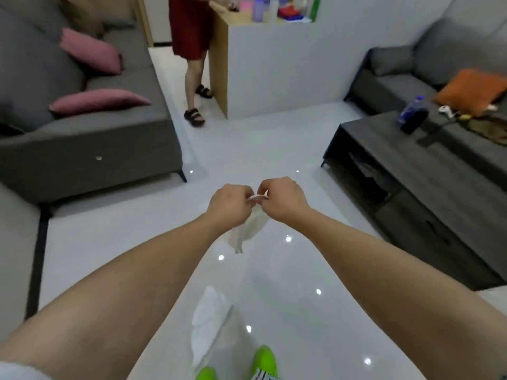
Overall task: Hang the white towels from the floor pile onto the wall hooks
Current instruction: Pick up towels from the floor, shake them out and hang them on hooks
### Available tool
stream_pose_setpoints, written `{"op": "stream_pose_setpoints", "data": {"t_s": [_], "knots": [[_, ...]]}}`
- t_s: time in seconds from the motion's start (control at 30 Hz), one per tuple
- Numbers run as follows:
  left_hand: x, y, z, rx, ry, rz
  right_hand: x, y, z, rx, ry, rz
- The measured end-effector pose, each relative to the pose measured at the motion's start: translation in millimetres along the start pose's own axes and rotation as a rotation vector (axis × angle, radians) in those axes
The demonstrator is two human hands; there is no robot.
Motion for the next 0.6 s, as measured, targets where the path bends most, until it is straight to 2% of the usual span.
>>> {"op": "stream_pose_setpoints", "data": {"t_s": [0.23,0.37,0.6], "knots": [[-59.7,-101.9,2.3,0.347,-0.135,0.039,-110.5,-14.0,-48.0,0.165,-0.389,-0.060],[-65.8,-155.9,-5.7,0.497,-0.173,0.032,-150.7,-27.8,-86.8,0.188,-0.591,-0.257],[-44.2,-259.9,-43.8,0.745,-0.163,0.060,-205.3,-65.7,-170.2,0.239,-0.740,-0.418]]}}
Point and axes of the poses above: each hand's wrist, its own z-axis towards the middle knuckle, its own x-axis out of the palm, y = z × x, the point moved 1 cm from there along z, towards the middle knuckle, and after that the axes turned 3 degrees about -x, right-handed, at the moved point
